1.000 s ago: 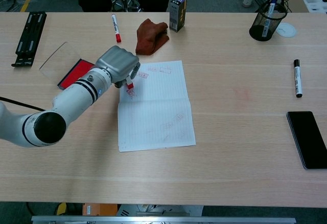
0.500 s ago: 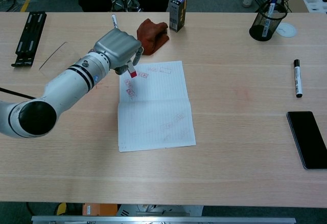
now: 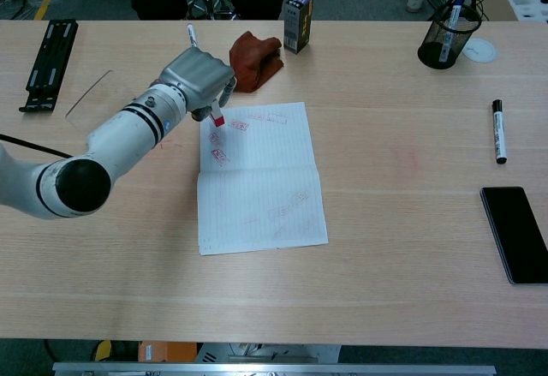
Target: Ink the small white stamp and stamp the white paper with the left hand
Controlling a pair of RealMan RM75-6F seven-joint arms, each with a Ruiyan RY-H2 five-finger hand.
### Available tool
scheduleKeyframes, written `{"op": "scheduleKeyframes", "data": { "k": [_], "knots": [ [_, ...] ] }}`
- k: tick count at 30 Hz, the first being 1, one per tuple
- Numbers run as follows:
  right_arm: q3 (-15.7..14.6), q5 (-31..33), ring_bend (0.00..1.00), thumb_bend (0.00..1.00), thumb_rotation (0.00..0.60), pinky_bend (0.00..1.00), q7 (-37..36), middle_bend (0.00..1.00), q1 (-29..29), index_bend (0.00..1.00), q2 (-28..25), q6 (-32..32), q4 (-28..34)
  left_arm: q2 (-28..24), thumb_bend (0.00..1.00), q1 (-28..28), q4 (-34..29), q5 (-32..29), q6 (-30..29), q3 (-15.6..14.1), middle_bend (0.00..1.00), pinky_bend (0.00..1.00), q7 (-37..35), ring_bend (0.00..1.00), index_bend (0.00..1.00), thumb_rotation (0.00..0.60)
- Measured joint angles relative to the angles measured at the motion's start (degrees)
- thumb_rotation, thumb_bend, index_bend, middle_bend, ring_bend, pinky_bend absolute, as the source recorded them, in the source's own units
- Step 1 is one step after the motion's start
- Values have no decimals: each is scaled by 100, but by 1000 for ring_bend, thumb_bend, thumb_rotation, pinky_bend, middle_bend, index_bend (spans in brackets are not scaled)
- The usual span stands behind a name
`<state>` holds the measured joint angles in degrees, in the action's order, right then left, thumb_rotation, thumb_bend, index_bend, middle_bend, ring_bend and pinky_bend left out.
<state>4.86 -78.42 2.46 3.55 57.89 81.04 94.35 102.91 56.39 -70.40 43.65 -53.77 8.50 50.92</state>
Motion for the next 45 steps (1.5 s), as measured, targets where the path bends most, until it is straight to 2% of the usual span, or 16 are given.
{"op": "scheduleKeyframes", "data": {
  "k": [19,35,45],
  "knots": [
    [-1,49,360,117,600,512,24,440,-39,322,-16,16,4,518,354,29,918,-239,438,-8,1000,1000,-162,1000,540,600],
    [6,70,360,117,600,511,12,440,-59,322,-16,27,-12,566,355,48,944,-353,490,12,1000,1000,-82,1000,537,600],
    [13,47,360,117,600,512,-31,440,-59,322,1,33,-42,408,354,19,637,-210,271,43,1000,1000,-114,1000,537,600]
  ]
}}
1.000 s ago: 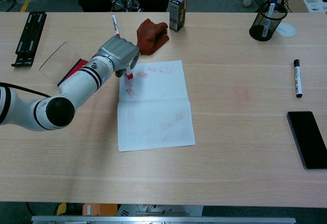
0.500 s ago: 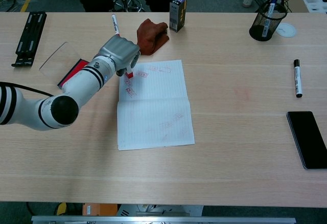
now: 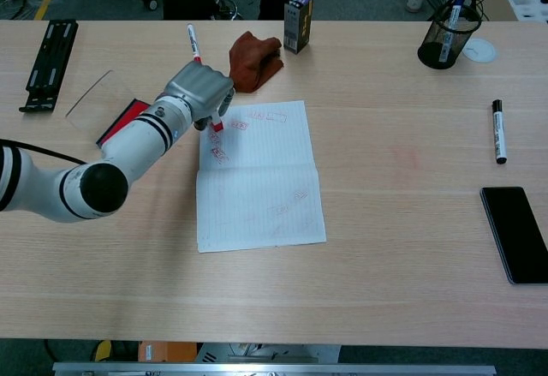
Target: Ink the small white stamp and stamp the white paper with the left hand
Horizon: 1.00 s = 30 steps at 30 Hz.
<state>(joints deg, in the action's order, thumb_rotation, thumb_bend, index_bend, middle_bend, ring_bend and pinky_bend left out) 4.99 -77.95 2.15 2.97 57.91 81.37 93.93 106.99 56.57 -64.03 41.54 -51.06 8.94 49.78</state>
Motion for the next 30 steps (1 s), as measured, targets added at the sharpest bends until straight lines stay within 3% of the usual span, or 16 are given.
{"op": "scheduleKeyframes", "data": {
  "k": [9,15,24,30],
  "knots": [
    [21,-92,359,117,600,511,-73,440,71,322,57,-35,-30,-806,354,-147,-1204,367,-539,148,1000,1000,-166,1000,536,600],
    [28,-166,359,117,600,512,-108,440,152,321,101,-108,-61,-1394,354,-492,-2035,691,-914,-140,1000,1000,-236,1000,535,600],
    [6,-228,359,117,600,512,-98,440,208,321,138,-161,-59,-1532,354,-1002,-2198,1094,-1147,-739,1000,1000,-425,1000,532,600],
    [-6,-238,360,117,600,512,-59,440,201,321,122,-136,-17,-1424,354,-1172,-2035,1191,-1125,-848,1000,1000,-556,1000,531,600]
  ]
}}
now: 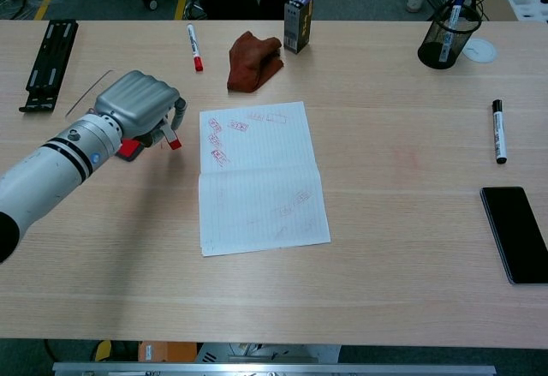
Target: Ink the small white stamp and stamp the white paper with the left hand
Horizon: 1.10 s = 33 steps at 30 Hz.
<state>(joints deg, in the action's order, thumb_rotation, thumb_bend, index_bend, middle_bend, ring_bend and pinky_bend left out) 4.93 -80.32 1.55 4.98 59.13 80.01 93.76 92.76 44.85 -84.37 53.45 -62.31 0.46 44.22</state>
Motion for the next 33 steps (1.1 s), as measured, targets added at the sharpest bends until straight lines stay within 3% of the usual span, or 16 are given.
{"op": "scheduleKeyframes", "data": {
  "k": [15,26,33],
  "knots": [
    [-15,63,360,117,600,512,46,440,-28,322,-46,8,44,376,354,-176,556,34,215,-13,1000,1000,-83,1000,498,600],
    [-11,69,360,117,600,511,32,440,-20,322,-43,7,25,313,354,-262,453,17,262,73,1000,1000,-87,1000,324,600],
    [13,47,360,117,600,512,-9,440,-1,321,-77,19,22,-97,354,-339,-37,22,112,203,999,1000,-155,1000,238,600]
  ]
}}
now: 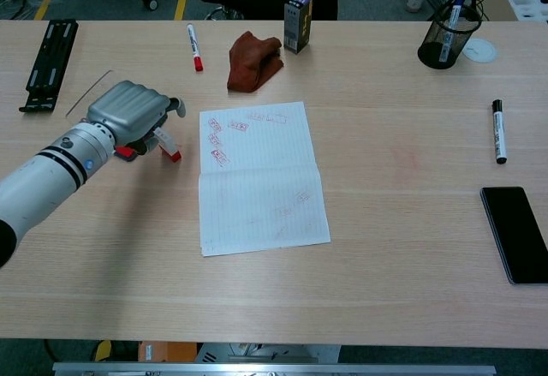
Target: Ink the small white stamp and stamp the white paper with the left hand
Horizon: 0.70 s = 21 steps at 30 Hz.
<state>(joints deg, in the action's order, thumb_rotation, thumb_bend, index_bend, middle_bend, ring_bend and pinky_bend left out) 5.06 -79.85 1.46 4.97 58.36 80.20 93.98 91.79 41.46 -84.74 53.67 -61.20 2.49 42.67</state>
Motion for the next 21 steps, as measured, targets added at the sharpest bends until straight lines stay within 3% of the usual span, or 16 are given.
{"op": "scheduleKeyframes", "data": {
  "k": [3,10,16,21],
  "knots": [
    [16,-6,360,117,600,512,-27,440,19,321,-12,-9,0,-276,354,-50,-311,-49,-54,93,969,1000,-99,974,228,600],
    [61,-10,360,117,600,512,-204,440,106,321,-66,-121,-21,-1118,348,-399,-911,-68,-330,334,746,952,-952,737,228,600],
    [65,-55,360,117,600,512,-391,440,231,322,-73,-323,-102,-1810,338,-956,-1101,-23,-684,482,536,766,-1998,560,229,600],
    [48,-149,360,118,600,511,-487,440,306,340,-32,-387,-169,-2059,332,-1556,-1041,350,-1188,430,499,709,-2783,508,249,600]
  ]
}}
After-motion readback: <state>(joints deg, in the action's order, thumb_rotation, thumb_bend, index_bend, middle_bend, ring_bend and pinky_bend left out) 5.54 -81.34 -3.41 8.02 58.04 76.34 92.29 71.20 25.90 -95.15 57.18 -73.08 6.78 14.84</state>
